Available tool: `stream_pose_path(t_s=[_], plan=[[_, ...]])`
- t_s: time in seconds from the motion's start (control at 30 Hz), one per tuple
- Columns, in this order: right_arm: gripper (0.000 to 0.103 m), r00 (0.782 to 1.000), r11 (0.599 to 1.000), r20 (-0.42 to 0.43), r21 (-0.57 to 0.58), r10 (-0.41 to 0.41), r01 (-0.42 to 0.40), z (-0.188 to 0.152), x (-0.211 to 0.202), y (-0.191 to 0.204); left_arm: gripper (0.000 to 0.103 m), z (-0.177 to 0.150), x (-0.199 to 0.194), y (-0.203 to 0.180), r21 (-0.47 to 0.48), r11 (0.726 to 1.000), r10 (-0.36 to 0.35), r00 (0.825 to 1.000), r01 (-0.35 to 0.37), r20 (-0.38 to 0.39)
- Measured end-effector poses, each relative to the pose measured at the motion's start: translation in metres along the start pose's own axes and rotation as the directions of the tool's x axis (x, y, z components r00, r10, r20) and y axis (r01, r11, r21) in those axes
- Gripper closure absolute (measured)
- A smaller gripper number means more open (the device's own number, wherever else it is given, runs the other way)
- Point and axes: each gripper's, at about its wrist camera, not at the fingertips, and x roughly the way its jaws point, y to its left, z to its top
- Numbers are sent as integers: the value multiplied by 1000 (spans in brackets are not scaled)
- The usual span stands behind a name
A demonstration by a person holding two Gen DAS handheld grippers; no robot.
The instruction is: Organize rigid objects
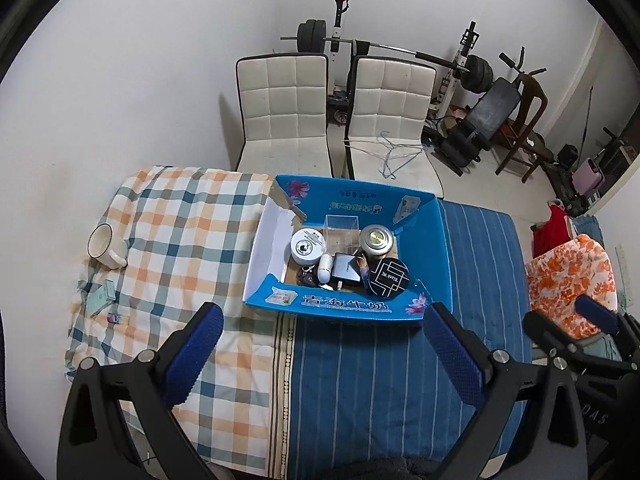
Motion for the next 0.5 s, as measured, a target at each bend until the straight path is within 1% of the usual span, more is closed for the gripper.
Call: stream_pose_path(t_s=[0.07, 0.23, 0.5], plan=[[8, 1000, 1000, 12, 4, -18, 18, 2, 1, -3, 0, 0, 0, 1, -1, 1000, -2, 1000, 2, 2], [7, 999, 999, 13, 5, -52, 52, 7, 11, -6, 0, -1, 6, 2, -4, 1000, 11, 1000, -11, -9], [7, 998, 997, -1, 9, -70, 70, 7, 28, -6, 0, 1, 17, 1, -4, 1000, 20, 1000, -20, 2]])
